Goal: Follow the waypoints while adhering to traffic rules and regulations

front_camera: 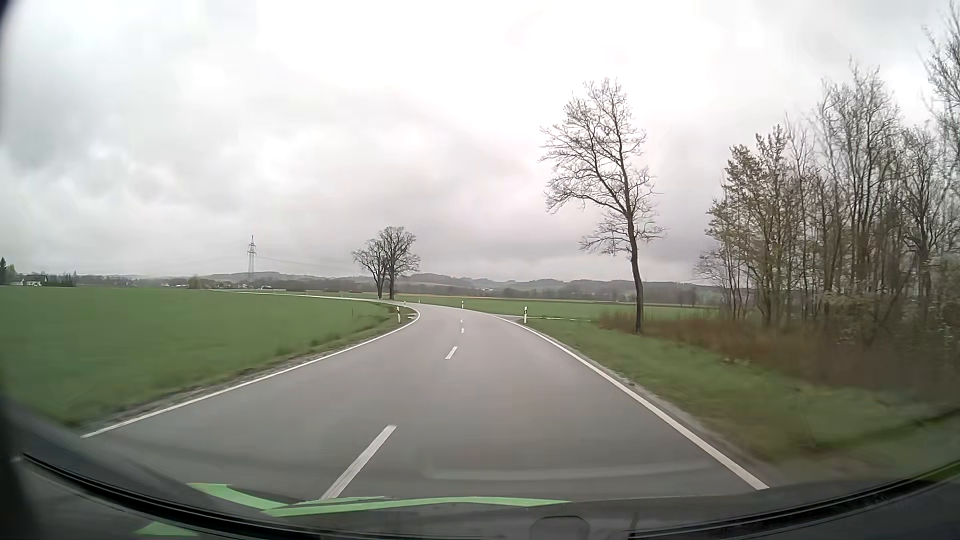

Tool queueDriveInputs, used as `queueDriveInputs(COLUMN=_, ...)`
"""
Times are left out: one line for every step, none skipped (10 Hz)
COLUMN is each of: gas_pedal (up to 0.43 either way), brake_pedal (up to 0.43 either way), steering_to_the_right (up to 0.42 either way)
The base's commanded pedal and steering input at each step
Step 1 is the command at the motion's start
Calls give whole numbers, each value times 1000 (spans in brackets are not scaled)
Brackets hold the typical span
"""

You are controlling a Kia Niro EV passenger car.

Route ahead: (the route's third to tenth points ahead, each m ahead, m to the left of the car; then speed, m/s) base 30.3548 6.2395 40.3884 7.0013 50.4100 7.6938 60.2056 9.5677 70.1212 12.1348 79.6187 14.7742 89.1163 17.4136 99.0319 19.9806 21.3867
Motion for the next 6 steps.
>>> queueDriveInputs(gas_pedal=177, brake_pedal=0, steering_to_the_right=-17)
queueDriveInputs(gas_pedal=177, brake_pedal=0, steering_to_the_right=-17)
queueDriveInputs(gas_pedal=177, brake_pedal=0, steering_to_the_right=-15)
queueDriveInputs(gas_pedal=189, brake_pedal=0, steering_to_the_right=-14)
queueDriveInputs(gas_pedal=189, brake_pedal=0, steering_to_the_right=-14)
queueDriveInputs(gas_pedal=189, brake_pedal=0, steering_to_the_right=-14)
